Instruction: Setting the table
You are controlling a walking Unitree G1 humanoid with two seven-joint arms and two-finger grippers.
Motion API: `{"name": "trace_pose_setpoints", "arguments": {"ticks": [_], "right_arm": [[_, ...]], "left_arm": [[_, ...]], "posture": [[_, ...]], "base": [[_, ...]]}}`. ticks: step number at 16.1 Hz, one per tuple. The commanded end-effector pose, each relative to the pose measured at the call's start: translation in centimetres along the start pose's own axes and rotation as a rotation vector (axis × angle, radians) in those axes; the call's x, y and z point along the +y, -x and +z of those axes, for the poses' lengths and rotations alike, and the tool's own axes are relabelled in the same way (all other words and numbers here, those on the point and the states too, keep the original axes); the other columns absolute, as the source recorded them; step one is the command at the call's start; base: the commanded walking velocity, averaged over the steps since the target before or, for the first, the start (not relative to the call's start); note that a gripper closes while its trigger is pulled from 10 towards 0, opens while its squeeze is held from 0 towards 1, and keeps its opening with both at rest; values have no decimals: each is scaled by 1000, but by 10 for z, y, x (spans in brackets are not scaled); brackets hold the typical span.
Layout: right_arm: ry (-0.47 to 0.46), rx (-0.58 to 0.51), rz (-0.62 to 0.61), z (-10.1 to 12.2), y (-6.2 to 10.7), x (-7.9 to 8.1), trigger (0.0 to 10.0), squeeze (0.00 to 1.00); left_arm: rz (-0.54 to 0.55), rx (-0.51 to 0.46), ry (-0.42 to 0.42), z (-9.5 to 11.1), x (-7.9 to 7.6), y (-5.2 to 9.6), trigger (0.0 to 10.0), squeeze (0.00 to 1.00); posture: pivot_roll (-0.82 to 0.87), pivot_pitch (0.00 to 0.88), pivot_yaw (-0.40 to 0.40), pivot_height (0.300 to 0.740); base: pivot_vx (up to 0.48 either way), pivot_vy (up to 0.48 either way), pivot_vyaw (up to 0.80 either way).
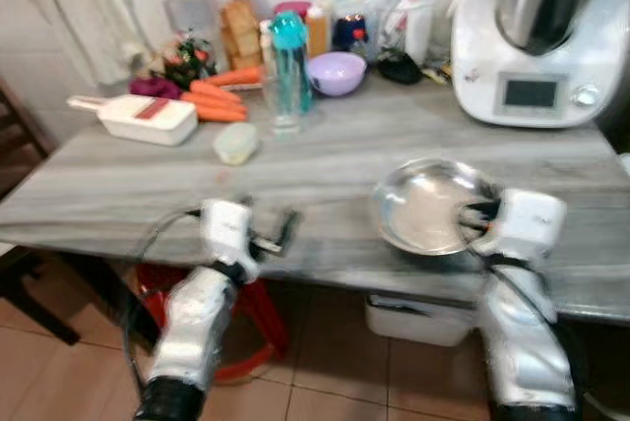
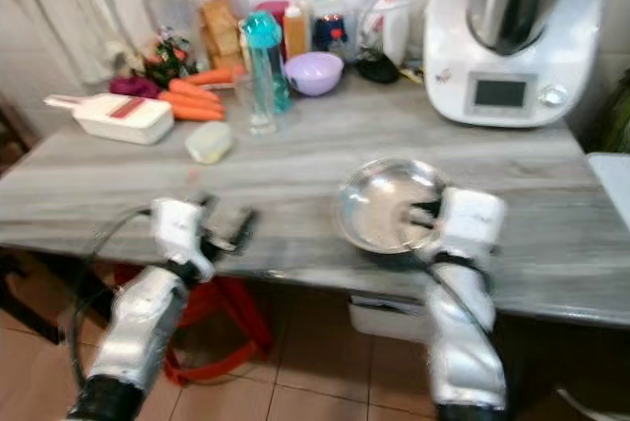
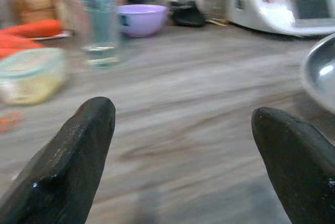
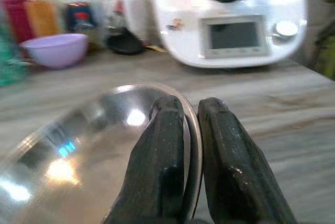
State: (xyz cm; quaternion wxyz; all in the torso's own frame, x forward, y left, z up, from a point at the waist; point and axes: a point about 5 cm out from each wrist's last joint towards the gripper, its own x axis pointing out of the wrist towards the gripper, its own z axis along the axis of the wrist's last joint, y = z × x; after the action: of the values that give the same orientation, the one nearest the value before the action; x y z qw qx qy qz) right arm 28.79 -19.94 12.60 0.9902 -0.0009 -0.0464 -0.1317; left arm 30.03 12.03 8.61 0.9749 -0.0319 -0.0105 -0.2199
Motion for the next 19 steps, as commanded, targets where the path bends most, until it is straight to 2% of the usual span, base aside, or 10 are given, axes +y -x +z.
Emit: {"name": "trace_pose_setpoints", "arguments": {"ticks": [1,4,6,9,12,15,16,19], "right_arm": [[-30,-9,18,2,1,9,10000,0],[-53,28,-8,-7,0,4,10000,0],[-75,65,-18,-15,-3,4,10000,0],[-85,126,-1,-25,-11,16,10000,0],[-100,180,7,-34,-16,28,10000,0],[-119,188,-7,-34,-25,32,10000,0],[-139,173,-4,-31,-28,34,10000,1000],[-126,161,-7,-29,-29,33,10000,1000]], "left_arm": [[12,2,-19,3,13,7,10000,0],[-173,35,-43,-1,4,19,10000,0],[-260,68,-24,-5,-2,26,10000,0],[-353,95,-17,-7,-7,28,10000,0],[-369,103,-12,-6,-9,28,10000,0],[-375,106,-10,-7,-10,29,10000,0],[-386,109,-12,-8,-12,29,10000,0],[-396,118,-11,-9,-13,30,10000,0]], "posture": [[-71,0,63,740],[-73,0,63,740],[-71,0,67,740],[-73,0,70,740],[-65,0,68,740],[-63,0,66,740],[-60,0,62,740],[-60,0,59,740]], "base": [[0,0,0],[0,0,0],[0,0,0],[0,0,0],[0,0,0],[0,0,0],[0,0,0],[0,0,0]]}}
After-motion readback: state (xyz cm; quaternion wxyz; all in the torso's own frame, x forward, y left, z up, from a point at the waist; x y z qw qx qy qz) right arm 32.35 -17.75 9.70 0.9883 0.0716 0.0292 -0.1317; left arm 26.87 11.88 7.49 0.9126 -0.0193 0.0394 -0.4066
